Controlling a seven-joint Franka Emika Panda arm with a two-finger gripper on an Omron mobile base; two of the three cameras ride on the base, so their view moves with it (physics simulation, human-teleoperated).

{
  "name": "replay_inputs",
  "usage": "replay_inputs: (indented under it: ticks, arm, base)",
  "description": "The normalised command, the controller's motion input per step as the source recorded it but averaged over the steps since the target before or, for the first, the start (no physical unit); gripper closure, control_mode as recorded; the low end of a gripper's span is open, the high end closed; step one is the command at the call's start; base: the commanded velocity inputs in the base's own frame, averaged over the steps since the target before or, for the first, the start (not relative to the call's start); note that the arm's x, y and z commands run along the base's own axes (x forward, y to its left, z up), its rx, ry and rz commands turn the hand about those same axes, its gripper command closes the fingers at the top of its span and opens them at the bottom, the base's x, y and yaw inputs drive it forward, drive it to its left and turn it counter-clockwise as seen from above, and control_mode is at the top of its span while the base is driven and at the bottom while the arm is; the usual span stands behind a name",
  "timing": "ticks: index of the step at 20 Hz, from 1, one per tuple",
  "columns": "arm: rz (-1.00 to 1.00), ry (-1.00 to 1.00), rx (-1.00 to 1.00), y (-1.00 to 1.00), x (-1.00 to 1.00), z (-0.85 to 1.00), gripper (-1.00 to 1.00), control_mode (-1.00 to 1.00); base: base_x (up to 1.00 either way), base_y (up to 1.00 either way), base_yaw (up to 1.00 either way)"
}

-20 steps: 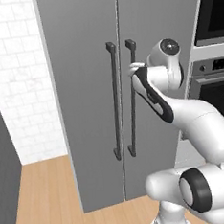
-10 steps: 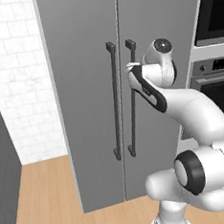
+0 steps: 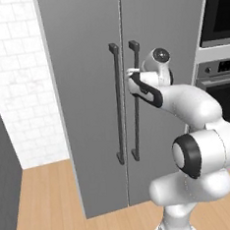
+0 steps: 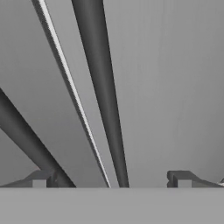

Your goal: Grab a lemon wedge from the fridge and one ice cube from the ice bowl, and put them in the glass of lemonade.

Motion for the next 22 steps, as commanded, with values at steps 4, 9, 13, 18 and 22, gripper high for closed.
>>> replay_inputs:
  ticks: [4, 9, 13, 18, 22]
  arm:
    - [0.05, 0.00, 0.00, -0.02, 0.17, 0.12, -1.00, -1.00]
    - [0.04, 0.00, 0.00, -0.02, 0.44, -0.05, -1.00, -1.00]
    - [0.01, 0.00, 0.00, -0.02, 0.38, -0.03, -1.00, -1.00]
    - [0.01, 0.00, 0.00, 0.00, 0.39, -0.14, -1.00, -1.00]
    - [0.00, 0.00, 0.00, 0.00, 0.41, -0.24, -1.00, -1.00]
  base:
    - [0.00, 0.00, 0.00]
    - [0.00, 0.00, 0.00]
    - [0.00, 0.00, 0.00]
    - [0.00, 0.00, 0.00]
    - [0.00, 0.00, 0.00]
